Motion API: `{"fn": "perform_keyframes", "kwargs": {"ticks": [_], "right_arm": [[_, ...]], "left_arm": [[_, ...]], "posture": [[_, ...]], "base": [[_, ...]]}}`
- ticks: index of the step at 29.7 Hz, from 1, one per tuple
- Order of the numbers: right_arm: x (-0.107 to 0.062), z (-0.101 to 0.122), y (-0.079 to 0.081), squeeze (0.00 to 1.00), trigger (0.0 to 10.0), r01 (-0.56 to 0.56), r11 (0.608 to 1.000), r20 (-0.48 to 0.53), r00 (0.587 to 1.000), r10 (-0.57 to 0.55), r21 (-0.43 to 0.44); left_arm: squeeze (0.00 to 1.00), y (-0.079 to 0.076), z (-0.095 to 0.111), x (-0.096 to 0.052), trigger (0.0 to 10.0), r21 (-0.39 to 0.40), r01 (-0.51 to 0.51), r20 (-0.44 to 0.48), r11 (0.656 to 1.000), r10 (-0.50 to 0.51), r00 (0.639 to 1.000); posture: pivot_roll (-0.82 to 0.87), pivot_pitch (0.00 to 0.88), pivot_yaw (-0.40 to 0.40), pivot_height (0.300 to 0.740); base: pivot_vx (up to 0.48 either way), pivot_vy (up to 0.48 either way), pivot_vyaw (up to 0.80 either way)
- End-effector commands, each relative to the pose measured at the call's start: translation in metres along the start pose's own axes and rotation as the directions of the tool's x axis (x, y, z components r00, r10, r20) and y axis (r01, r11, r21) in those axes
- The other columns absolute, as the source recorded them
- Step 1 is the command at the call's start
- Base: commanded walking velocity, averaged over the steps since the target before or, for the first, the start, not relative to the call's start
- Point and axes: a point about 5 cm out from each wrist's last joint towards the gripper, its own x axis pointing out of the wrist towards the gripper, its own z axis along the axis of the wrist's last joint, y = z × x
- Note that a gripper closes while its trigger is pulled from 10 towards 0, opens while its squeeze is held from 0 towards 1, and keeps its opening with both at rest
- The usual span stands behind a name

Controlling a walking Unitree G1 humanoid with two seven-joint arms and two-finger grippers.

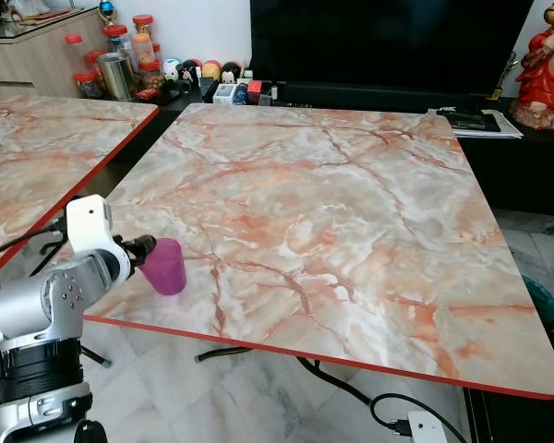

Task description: Setting the table

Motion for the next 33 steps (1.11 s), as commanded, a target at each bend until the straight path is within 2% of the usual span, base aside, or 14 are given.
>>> {"fn": "perform_keyframes", "kwargs": {"ticks": [1,5,9,14,19,33], "right_arm": [[0.000,0.004,0.000,0.00,10.0,0.004,1.000,0.010,1.000,-0.004,-0.003],[0.000,0.004,0.000,0.00,10.0,0.003,1.000,0.011,1.000,-0.003,-0.004],[0.000,0.005,0.000,0.00,10.0,0.003,1.000,0.012,1.000,-0.003,-0.002],[0.000,0.004,0.000,0.00,10.0,0.003,1.000,0.011,1.000,-0.003,-0.001],[0.000,0.004,-0.001,0.00,10.0,0.003,1.000,0.011,1.000,-0.003,-0.003],[0.000,0.005,0.000,0.00,10.0,0.003,1.000,0.011,1.000,-0.003,-0.002]], "left_arm": [[0.00,-0.005,0.014,-0.004,10.0,0.003,0.013,0.056,1.000,-0.014,0.998],[0.00,-0.004,0.016,-0.004,10.0,0.019,-0.003,0.057,1.000,0.002,0.998],[0.00,0.002,0.006,-0.002,10.0,0.025,-0.031,0.011,0.999,0.031,0.999],[0.00,0.002,-0.006,0.000,10.0,0.054,-0.040,-0.031,0.998,0.041,0.999],[0.00,0.000,-0.014,0.002,10.0,0.040,-0.014,-0.064,0.999,0.016,0.998],[0.00,0.001,-0.026,0.008,10.0,0.028,-0.038,-0.101,0.999,0.041,0.994]], "posture": [[0.06,0.000,0.016,0.740],[0.06,0.000,0.017,0.740],[0.06,0.000,0.017,0.740],[0.05,0.000,0.017,0.740],[0.05,0.000,0.017,0.740],[0.05,0.000,0.017,0.740]], "base": [[0.000,0.000,0.00],[0.000,0.000,0.00],[0.000,0.000,0.00],[0.000,0.000,0.00],[0.000,0.000,0.00],[0.000,0.000,0.00]]}}
